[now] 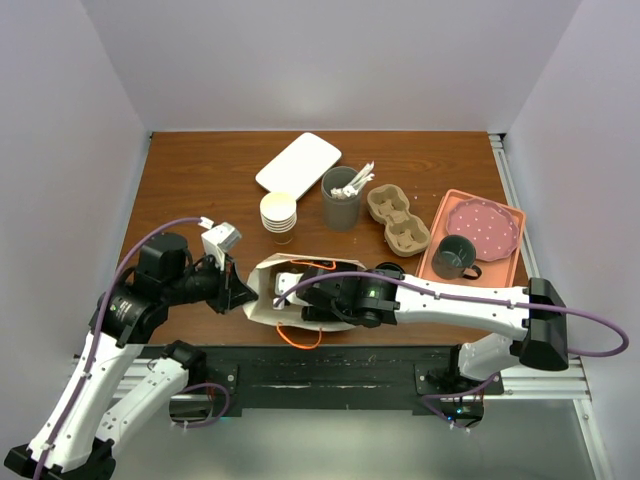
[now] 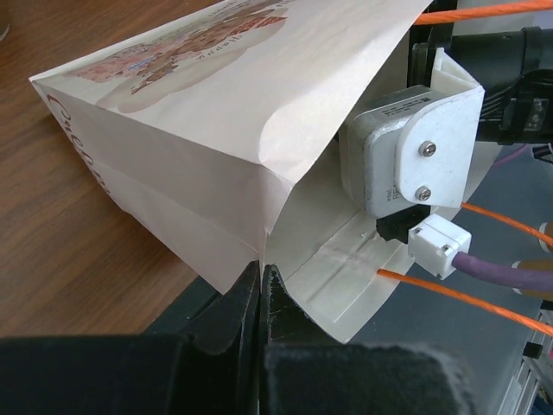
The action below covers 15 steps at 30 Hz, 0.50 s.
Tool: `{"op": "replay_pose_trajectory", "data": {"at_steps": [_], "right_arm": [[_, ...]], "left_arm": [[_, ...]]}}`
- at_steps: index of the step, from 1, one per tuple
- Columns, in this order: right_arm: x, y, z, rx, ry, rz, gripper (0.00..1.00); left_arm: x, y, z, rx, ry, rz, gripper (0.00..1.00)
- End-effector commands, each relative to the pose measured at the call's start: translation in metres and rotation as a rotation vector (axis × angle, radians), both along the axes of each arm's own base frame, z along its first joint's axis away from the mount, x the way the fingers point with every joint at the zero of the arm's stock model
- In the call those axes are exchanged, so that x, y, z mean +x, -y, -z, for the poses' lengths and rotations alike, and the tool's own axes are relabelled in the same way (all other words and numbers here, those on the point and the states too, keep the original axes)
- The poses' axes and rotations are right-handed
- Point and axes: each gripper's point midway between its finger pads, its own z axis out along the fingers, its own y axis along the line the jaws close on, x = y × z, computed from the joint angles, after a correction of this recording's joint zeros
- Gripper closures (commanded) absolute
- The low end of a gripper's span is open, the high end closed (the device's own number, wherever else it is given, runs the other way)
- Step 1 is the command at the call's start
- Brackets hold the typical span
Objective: Pack the takeout coffee
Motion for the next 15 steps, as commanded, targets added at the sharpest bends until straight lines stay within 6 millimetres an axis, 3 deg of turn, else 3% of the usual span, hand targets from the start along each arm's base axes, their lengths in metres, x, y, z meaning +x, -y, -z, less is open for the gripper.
{"op": "replay_pose_trajectory", "data": {"at_steps": [1, 8, 15], "right_arm": [[0.004, 0.002, -0.008, -0.034, 0.032, -0.050, 0.62], [0.009, -0.017, -0.009, -0.005, 0.046, -0.056, 0.63], [0.022, -0.022, -0.008, -0.061, 0.092, -0.035, 0.63]], "left_arm": [[0.011, -0.006, -0.009, 0.039, 0.089, -0.015, 1.00], [0.033, -0.019, -0.033, 0.091, 0.183, -0.117, 1.00], [0.029, -0.023, -0.042, 0.083, 0.201, -0.135, 1.00]]}}
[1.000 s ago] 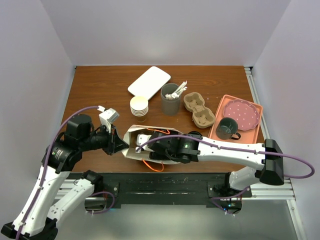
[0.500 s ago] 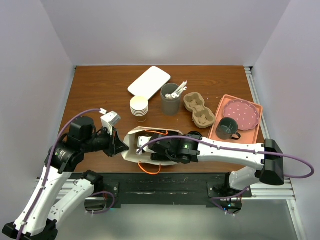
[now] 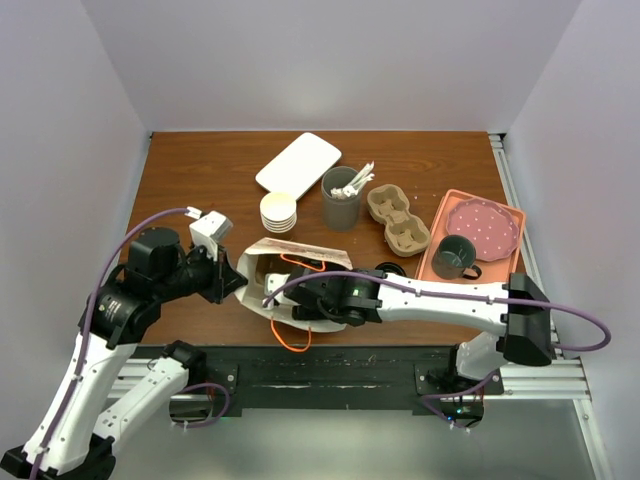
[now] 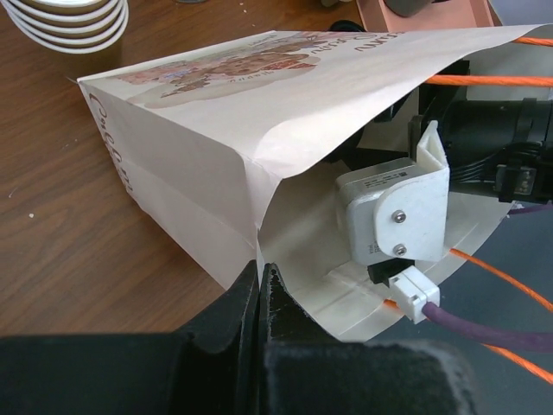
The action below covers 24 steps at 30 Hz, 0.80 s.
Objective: Pack the takeout coffee
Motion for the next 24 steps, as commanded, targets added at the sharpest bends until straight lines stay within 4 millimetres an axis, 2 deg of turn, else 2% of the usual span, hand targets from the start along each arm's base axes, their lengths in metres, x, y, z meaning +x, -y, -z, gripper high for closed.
{"op": "replay_pose_trajectory", "data": {"at_steps": [1, 10, 19, 24], "right_arm": [[0.017, -0.008, -0.023, -0.021, 0.080, -0.010, 0.63], [0.026, -0.007, -0.016, -0.054, 0.100, 0.007, 0.64], [0.037, -0.023, -0.014, -0.042, 0.127, 0.002, 0.64], [0.041, -0.027, -0.011, -0.030, 0.131, 0.006, 0.64]], "left_arm": [[0.004, -0.004, -0.021, -0.006, 0.092, -0.015, 1.00], [-0.003, 0.000, -0.018, -0.023, 0.091, 0.026, 1.00], [-0.007, 0.006, -0.019, -0.048, 0.087, 0.064, 1.00], [-0.011, 0.009, -0.012, -0.065, 0.067, 0.077, 1.00]]}}
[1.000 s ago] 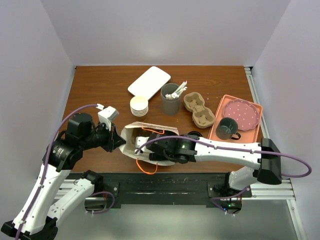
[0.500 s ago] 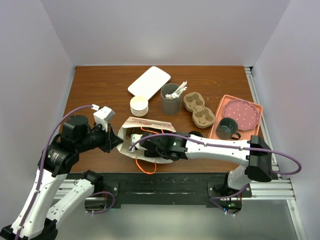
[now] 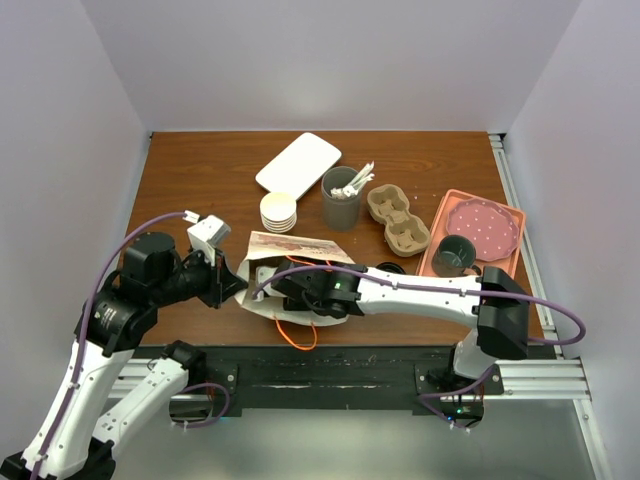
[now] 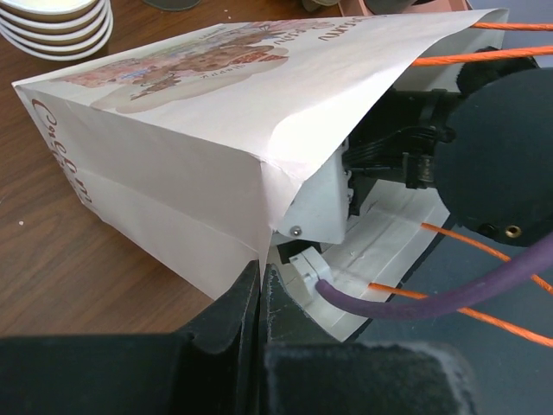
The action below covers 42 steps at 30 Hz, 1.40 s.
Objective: Pack the takeout coffee
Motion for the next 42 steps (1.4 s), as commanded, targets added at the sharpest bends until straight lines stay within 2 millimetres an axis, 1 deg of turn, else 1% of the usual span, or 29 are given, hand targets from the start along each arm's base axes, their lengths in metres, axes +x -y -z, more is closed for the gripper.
{"op": "replay_pose_trajectory", "data": {"at_steps": [1, 3, 7, 9, 11, 12, 14, 18, 22, 31, 33, 39, 42], "right_arm": [[0.015, -0.008, -0.020, 0.018, 0.069, -0.018, 0.64], [0.016, -0.006, -0.019, 0.016, 0.073, -0.012, 0.65], [0.021, -0.002, -0.025, 0.040, 0.093, 0.011, 0.65], [0.021, 0.002, -0.020, 0.034, 0.089, 0.015, 0.65], [0.021, 0.001, -0.022, 0.055, 0.090, 0.016, 0.65], [0.020, 0.003, -0.019, 0.053, 0.085, 0.013, 0.65], [0.021, 0.003, -0.021, 0.078, 0.088, 0.021, 0.65], [0.026, 0.007, -0.017, 0.069, 0.108, 0.037, 0.65], [0.031, 0.003, -0.019, 0.103, 0.119, 0.043, 0.65], [0.039, -0.002, -0.010, 0.096, 0.125, 0.043, 0.65], [0.043, -0.002, -0.010, 0.087, 0.138, 0.048, 0.65], [0.051, -0.010, -0.011, 0.113, 0.143, 0.044, 0.64], [0.054, -0.011, -0.007, 0.113, 0.144, 0.044, 0.63]], "left_arm": [[-0.003, 0.008, -0.007, -0.042, 0.047, 0.052, 1.00], [-0.003, 0.008, -0.006, -0.040, 0.045, 0.051, 1.00], [-0.002, 0.009, -0.004, -0.044, 0.032, 0.051, 1.00], [-0.002, 0.009, -0.004, -0.047, 0.031, 0.049, 1.00], [-0.001, 0.010, -0.005, -0.052, 0.035, 0.054, 1.00], [-0.002, 0.011, -0.006, -0.055, 0.033, 0.056, 1.00], [-0.002, 0.011, -0.004, -0.054, 0.024, 0.058, 1.00], [-0.003, 0.012, -0.003, -0.061, 0.018, 0.060, 1.00], [-0.005, 0.013, -0.001, -0.067, 0.012, 0.067, 1.00], [-0.007, 0.014, -0.001, -0.074, 0.009, 0.074, 1.00], [-0.007, 0.014, 0.000, -0.076, 0.003, 0.075, 1.00], [-0.008, 0.016, 0.000, -0.090, -0.007, 0.077, 1.00], [-0.007, 0.017, 0.000, -0.094, -0.010, 0.072, 1.00]]}}
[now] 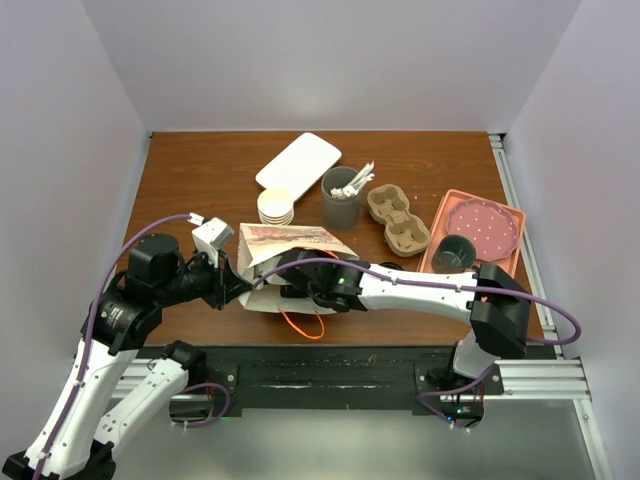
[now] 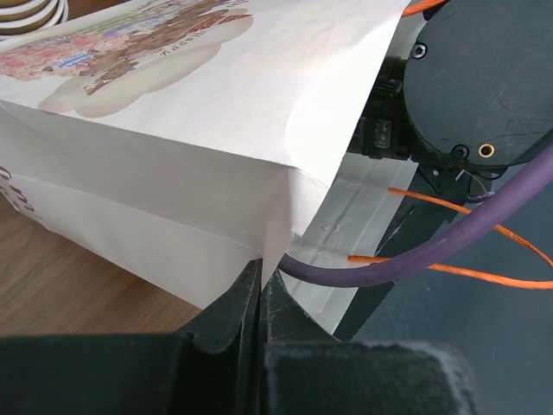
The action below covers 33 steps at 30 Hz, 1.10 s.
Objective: Pack the takeout coffee
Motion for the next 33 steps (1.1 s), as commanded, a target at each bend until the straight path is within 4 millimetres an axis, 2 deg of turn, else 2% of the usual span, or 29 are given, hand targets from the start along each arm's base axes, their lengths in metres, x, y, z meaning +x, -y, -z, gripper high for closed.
{"op": "replay_pose_trajectory", "data": {"at_steps": [1, 11, 20, 25, 33], "right_arm": [[0.018, -0.004, -0.010, 0.038, 0.051, 0.020, 0.62], [0.021, -0.007, -0.003, 0.084, 0.050, -0.027, 0.56], [0.028, -0.004, 0.006, 0.096, 0.049, -0.002, 0.41], [0.029, -0.003, 0.002, 0.104, 0.051, 0.010, 0.32], [0.021, 0.002, -0.015, 0.089, 0.013, 0.002, 0.29]], "left_arm": [[-0.005, 0.009, -0.009, -0.058, -0.001, 0.034, 1.00], [-0.004, 0.007, -0.012, -0.062, -0.010, 0.006, 1.00], [-0.007, 0.004, -0.015, -0.058, -0.017, -0.003, 1.00], [-0.007, 0.005, -0.019, -0.073, -0.021, -0.009, 1.00], [-0.001, 0.013, -0.032, -0.135, -0.031, -0.027, 1.00]]}}
